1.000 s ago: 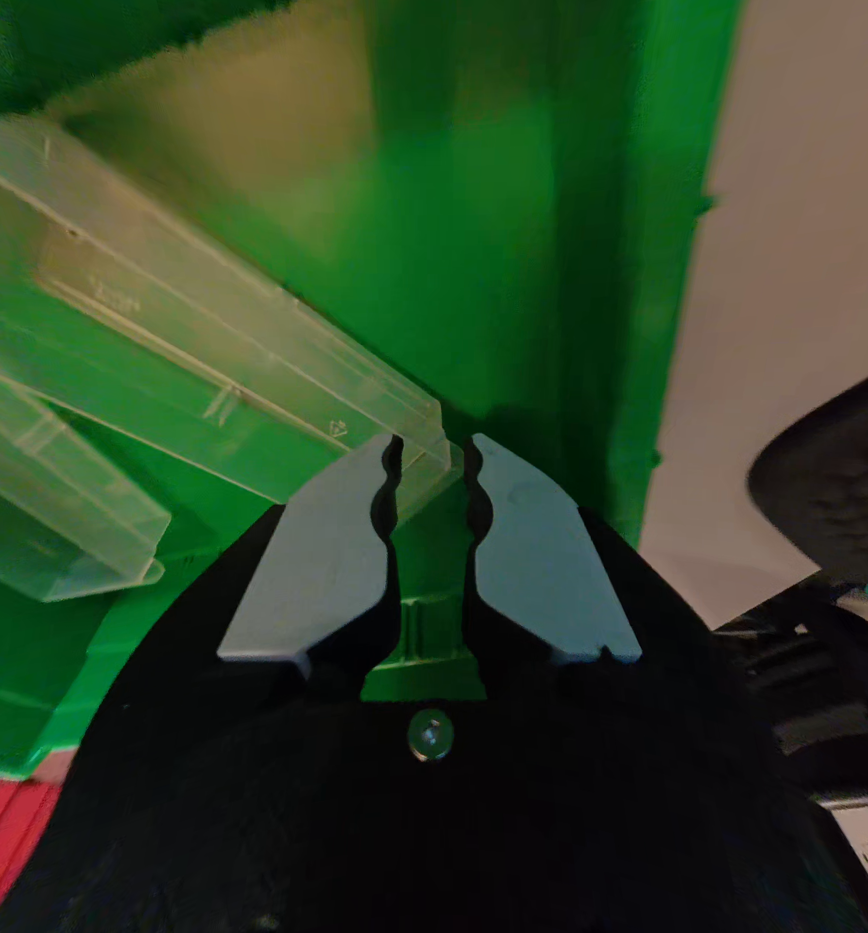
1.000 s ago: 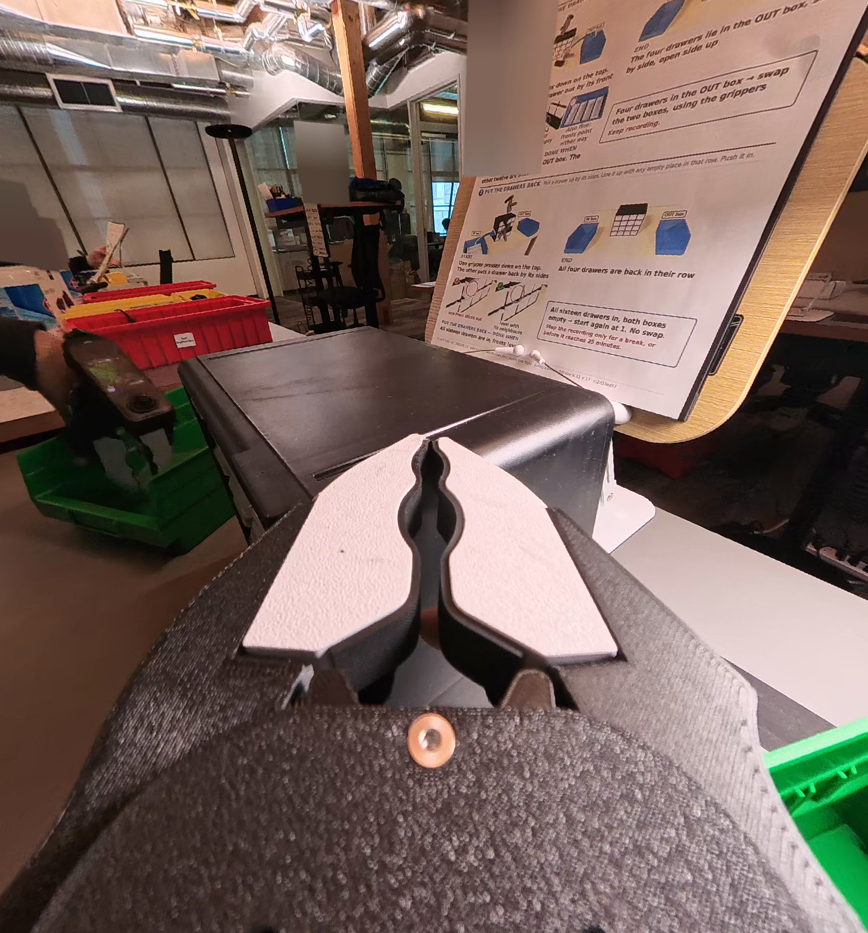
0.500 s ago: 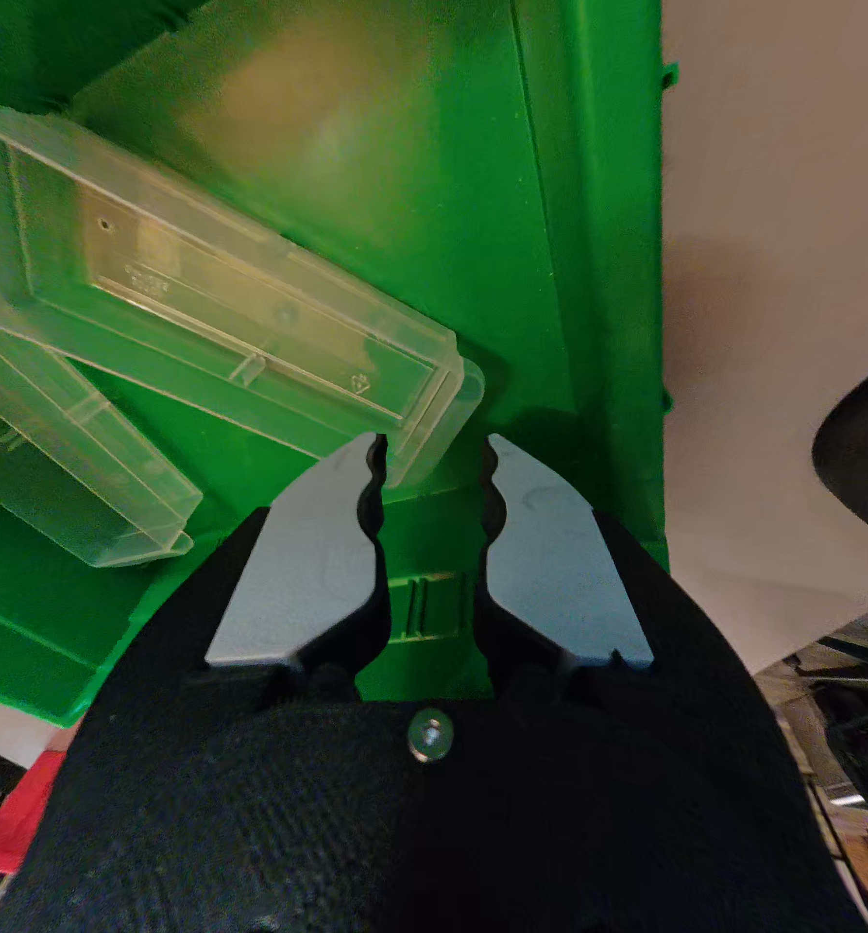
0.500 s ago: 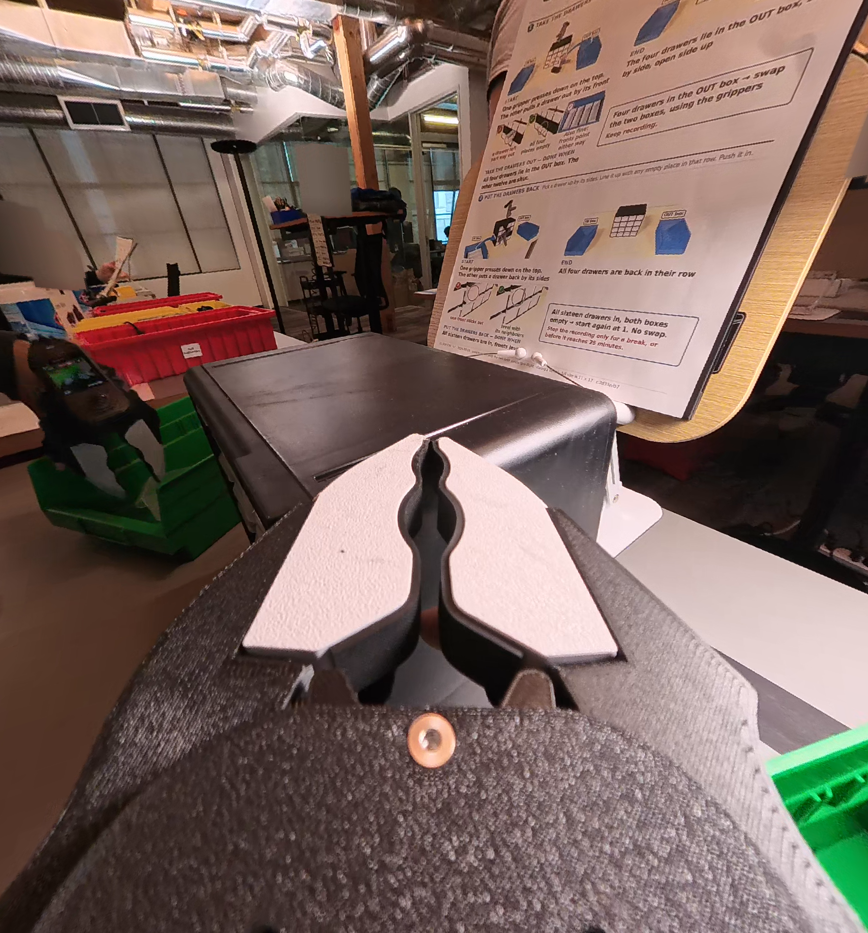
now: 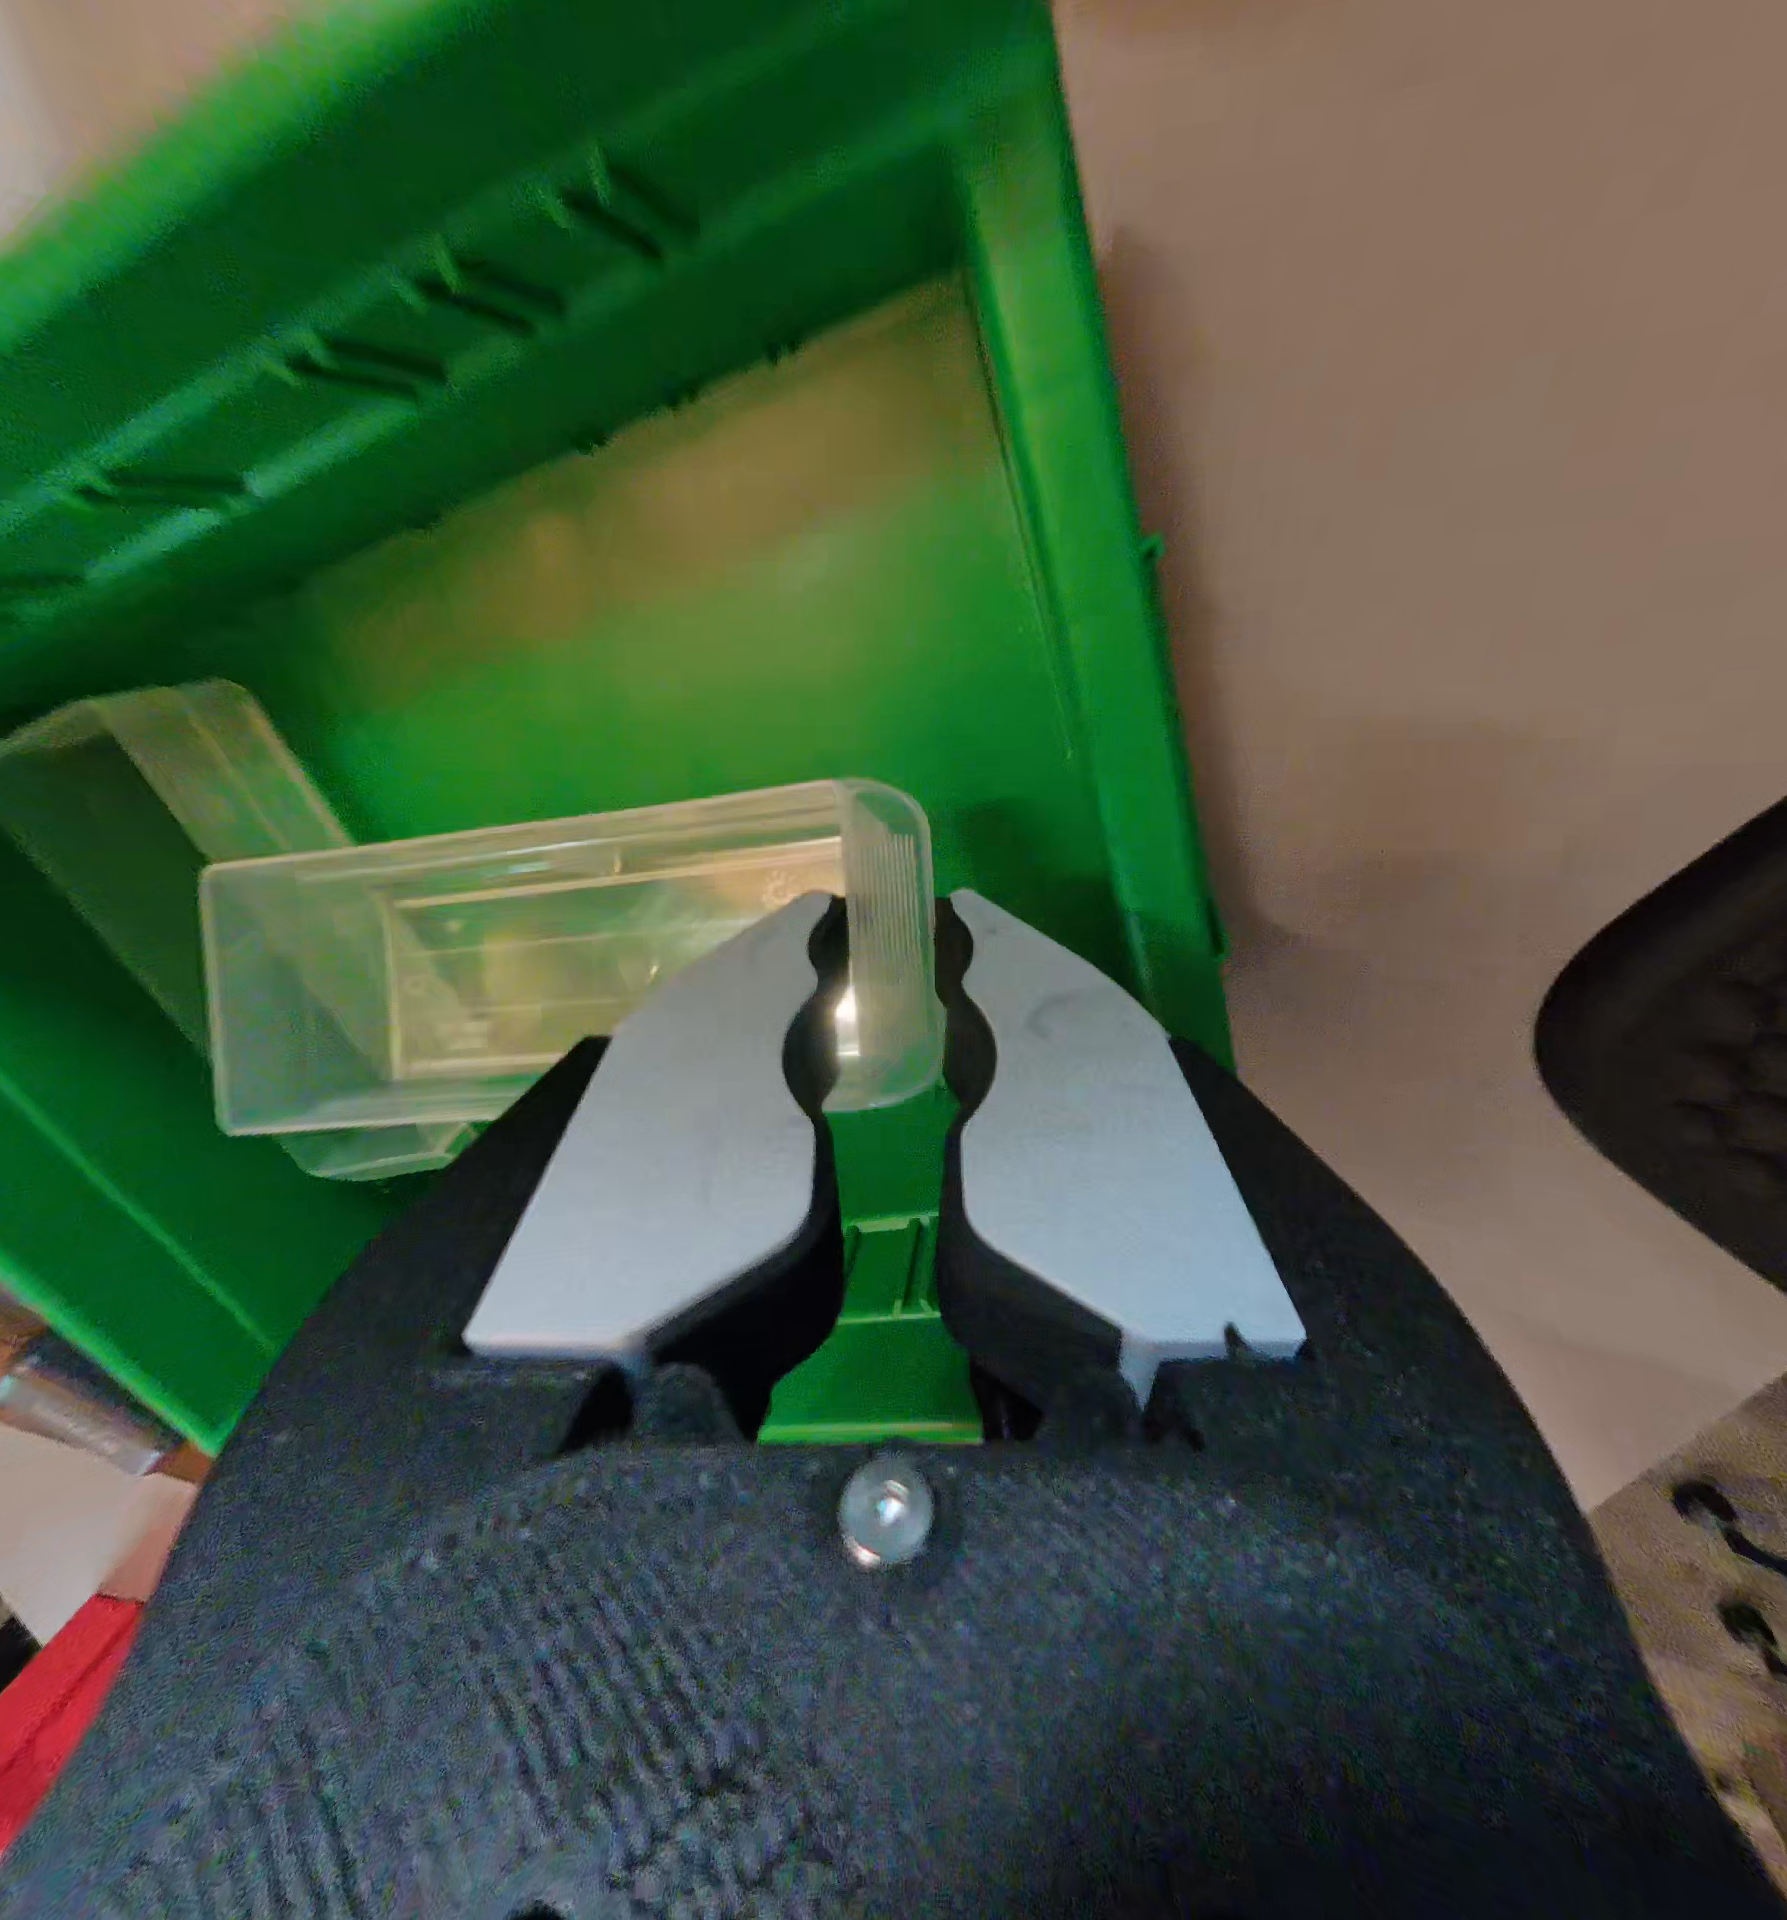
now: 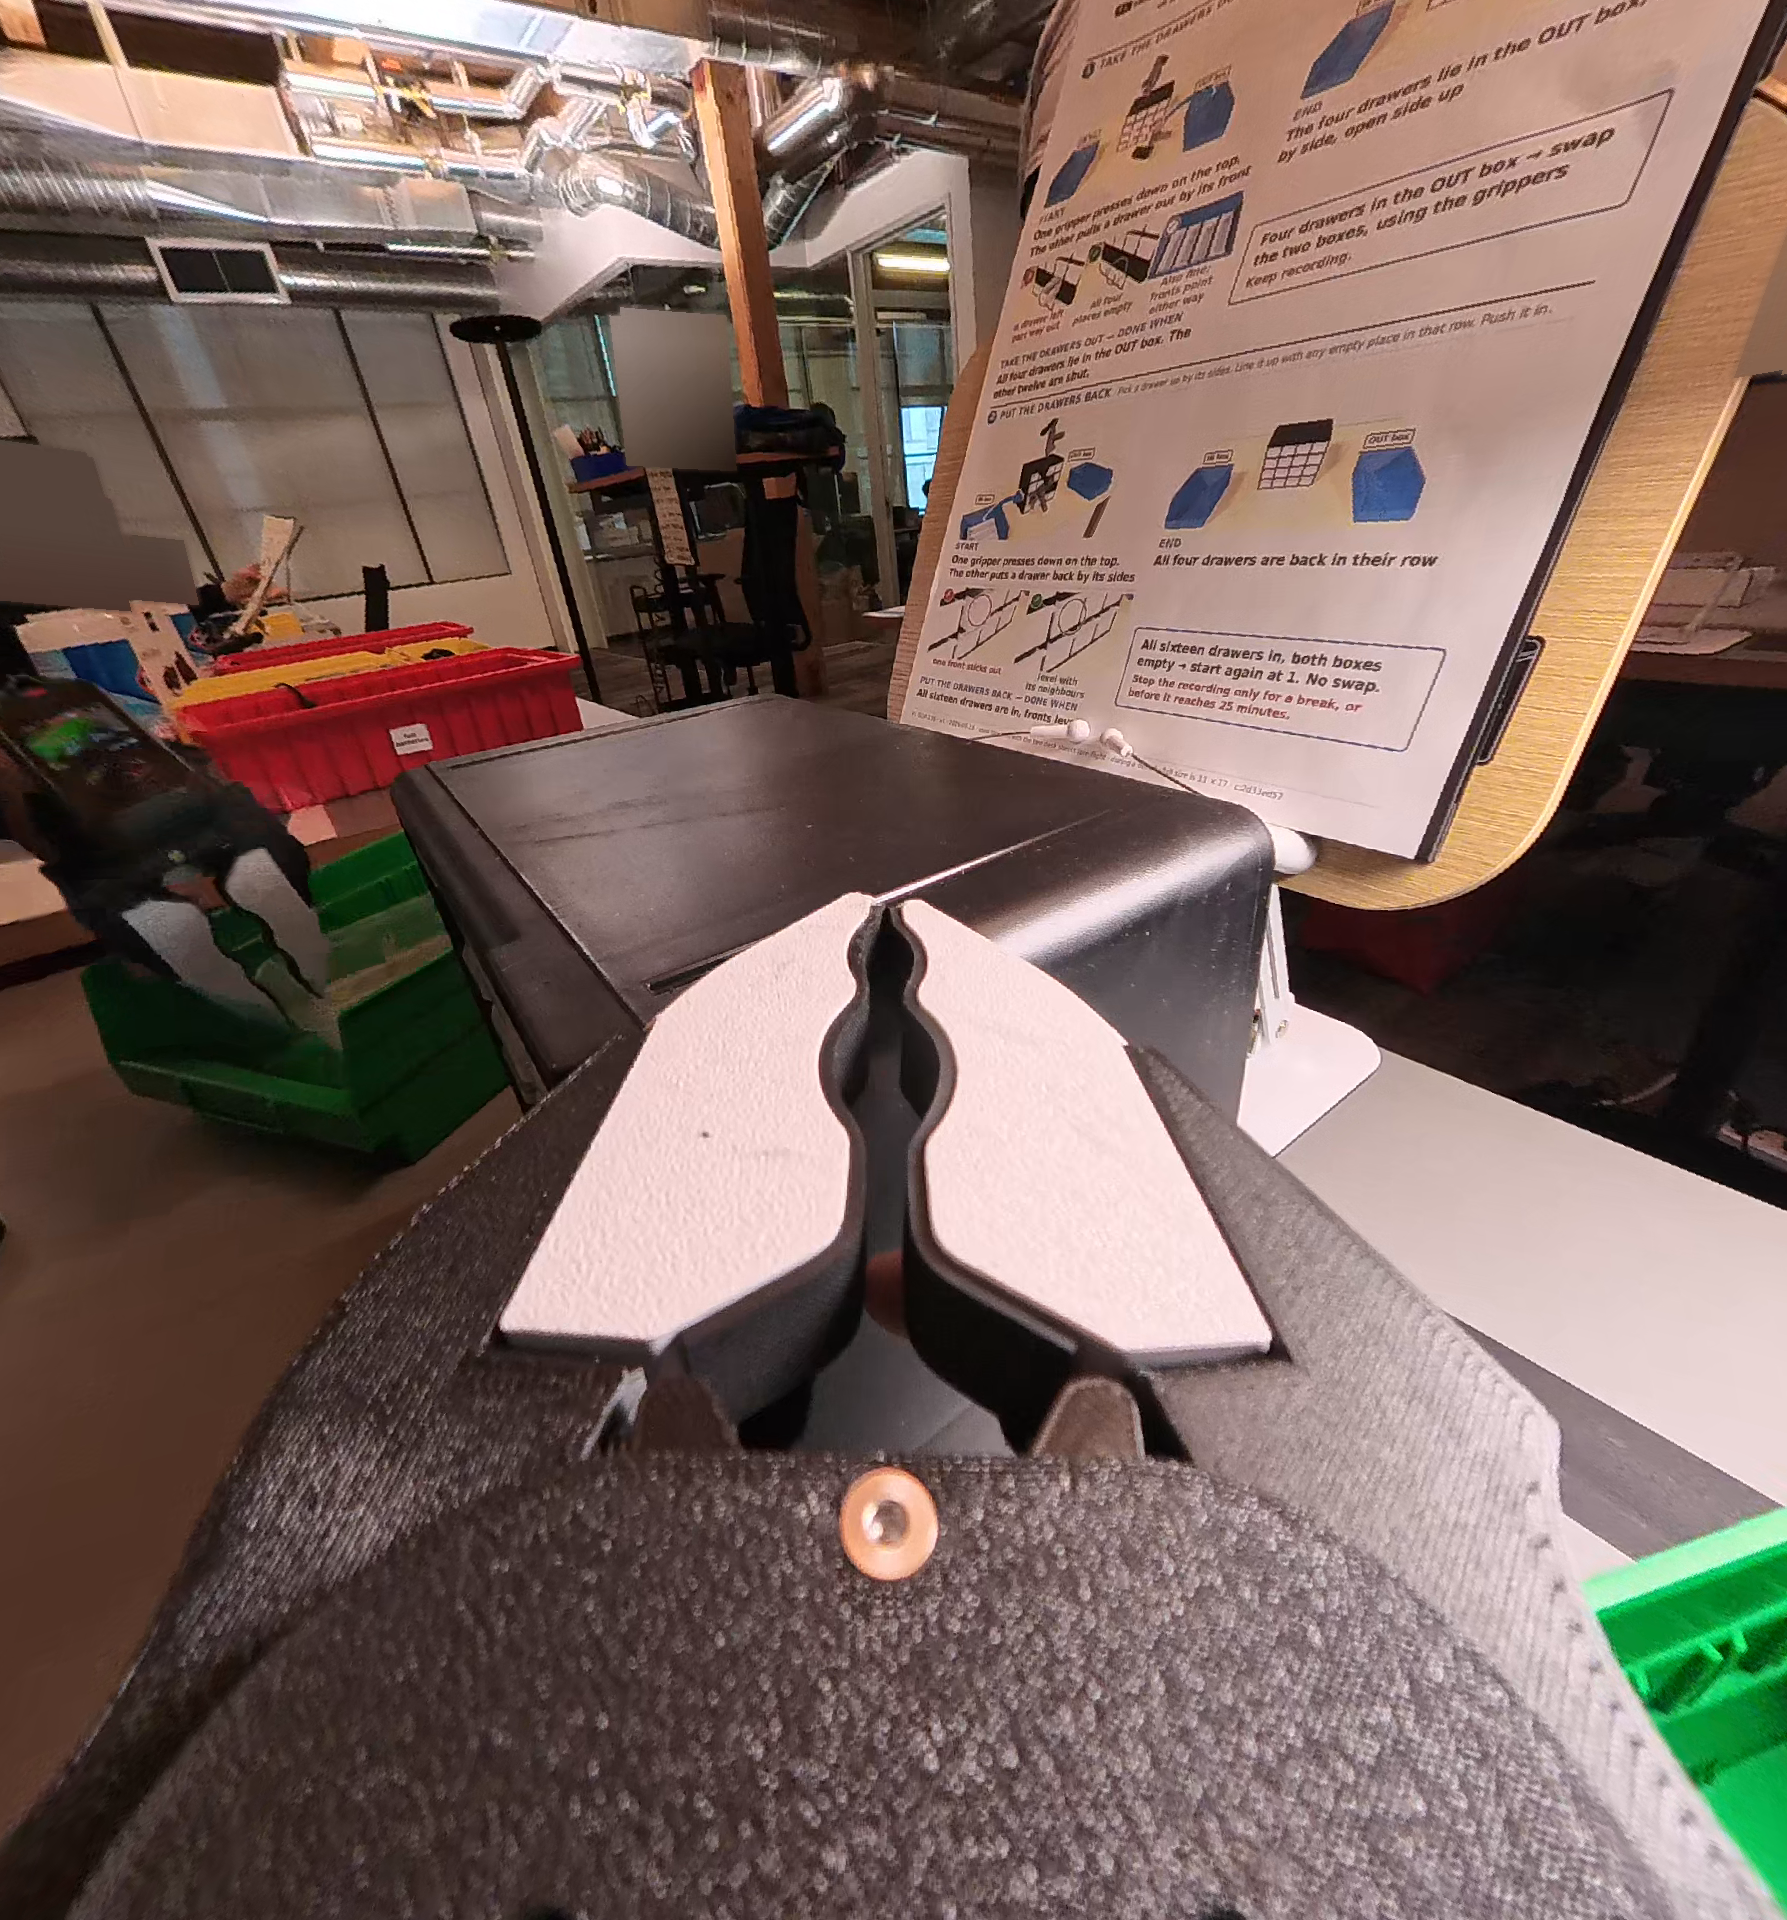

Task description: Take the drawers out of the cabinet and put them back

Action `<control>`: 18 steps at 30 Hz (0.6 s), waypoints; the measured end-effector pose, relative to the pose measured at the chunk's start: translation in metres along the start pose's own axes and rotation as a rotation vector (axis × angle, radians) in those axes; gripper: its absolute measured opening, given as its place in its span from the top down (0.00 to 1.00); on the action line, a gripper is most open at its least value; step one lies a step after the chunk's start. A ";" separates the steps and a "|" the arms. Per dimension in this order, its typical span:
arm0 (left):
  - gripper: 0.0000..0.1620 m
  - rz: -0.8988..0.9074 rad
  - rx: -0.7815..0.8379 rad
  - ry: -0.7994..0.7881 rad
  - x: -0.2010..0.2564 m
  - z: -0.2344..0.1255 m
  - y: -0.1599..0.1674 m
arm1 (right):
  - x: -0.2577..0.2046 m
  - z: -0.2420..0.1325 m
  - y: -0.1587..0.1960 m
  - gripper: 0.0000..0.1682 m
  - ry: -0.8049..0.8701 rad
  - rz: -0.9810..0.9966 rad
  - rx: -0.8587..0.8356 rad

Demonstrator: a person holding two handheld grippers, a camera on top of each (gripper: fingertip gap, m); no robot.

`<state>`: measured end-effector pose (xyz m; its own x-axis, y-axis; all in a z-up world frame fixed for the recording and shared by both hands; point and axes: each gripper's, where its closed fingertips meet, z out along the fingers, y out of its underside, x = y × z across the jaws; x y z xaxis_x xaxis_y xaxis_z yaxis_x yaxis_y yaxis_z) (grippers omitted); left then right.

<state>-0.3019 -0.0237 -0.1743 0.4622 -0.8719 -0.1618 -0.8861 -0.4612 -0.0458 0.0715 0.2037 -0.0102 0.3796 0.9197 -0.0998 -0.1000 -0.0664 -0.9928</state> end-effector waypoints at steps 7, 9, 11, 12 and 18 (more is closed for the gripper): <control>0.91 0.061 0.290 -0.039 0.034 -0.074 -0.074 | 0.000 0.001 0.000 1.00 0.007 0.002 0.005; 0.91 0.095 0.375 -0.001 0.053 -0.092 -0.099 | 0.000 0.002 0.000 1.00 0.011 0.003 0.008; 0.91 0.125 0.440 0.076 0.077 -0.103 -0.124 | 0.000 0.002 0.000 1.00 0.012 0.003 0.007; 0.91 0.141 0.463 0.117 0.088 -0.106 -0.136 | 0.000 0.001 0.000 1.00 0.013 0.002 0.006; 0.91 0.237 0.528 0.299 0.135 -0.103 -0.200 | 0.000 0.001 0.000 1.00 0.026 -0.019 -0.007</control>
<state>-0.0581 -0.0661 -0.0858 0.1738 -0.9835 0.0507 -0.8279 -0.1738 -0.5333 0.0702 0.2043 -0.0104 0.4054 0.9104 -0.0828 -0.0864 -0.0520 -0.9949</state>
